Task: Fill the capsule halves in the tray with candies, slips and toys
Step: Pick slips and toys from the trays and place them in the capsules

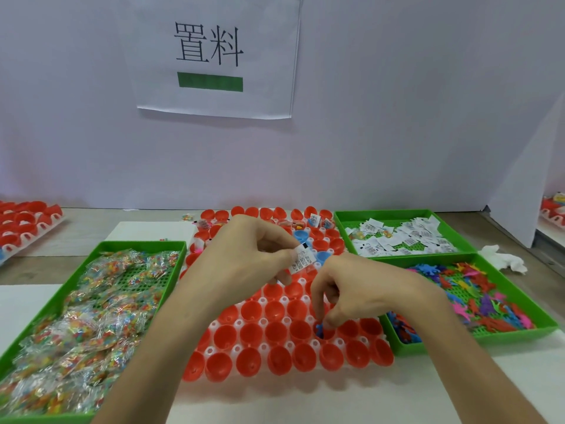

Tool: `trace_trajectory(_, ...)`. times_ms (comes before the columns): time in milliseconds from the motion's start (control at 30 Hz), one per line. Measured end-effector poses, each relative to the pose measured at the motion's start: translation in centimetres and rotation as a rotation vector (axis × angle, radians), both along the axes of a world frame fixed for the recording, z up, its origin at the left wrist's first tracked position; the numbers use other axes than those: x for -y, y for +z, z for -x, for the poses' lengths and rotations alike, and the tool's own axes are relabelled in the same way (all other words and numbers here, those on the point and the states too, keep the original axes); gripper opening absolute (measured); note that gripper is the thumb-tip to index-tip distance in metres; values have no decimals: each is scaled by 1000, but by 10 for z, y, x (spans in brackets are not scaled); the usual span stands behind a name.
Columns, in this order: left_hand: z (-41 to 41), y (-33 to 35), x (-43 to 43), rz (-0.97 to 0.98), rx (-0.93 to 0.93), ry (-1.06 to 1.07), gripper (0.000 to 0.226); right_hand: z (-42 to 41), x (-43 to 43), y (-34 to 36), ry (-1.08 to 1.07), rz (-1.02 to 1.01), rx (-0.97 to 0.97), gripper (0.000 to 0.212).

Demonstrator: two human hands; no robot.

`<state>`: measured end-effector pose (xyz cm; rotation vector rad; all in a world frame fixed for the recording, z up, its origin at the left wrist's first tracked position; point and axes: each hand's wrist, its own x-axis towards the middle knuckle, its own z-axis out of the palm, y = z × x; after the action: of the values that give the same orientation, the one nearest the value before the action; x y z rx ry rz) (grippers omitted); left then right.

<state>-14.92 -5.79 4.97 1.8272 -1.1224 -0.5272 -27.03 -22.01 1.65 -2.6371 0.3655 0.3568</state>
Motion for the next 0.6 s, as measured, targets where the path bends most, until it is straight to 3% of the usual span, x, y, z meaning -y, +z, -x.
trace_trajectory(167, -2, 1, -1, 10, -28, 11, 17, 7, -2, 14, -5, -55, 90, 6)
trace_trajectory(267, -4, 2, -1, 42, -36, 47, 20, 23, 0, 40, -27, -128, 278, 10)
trace_trajectory(433, 5, 7, 0, 160, -101, 83, 20, 42, -10, 70, -84, -477, 703, 8)
trace_trajectory(600, 21, 18, -3, 297, -261, 35, 17, 37, -24, 73, -96, -423, 900, 19)
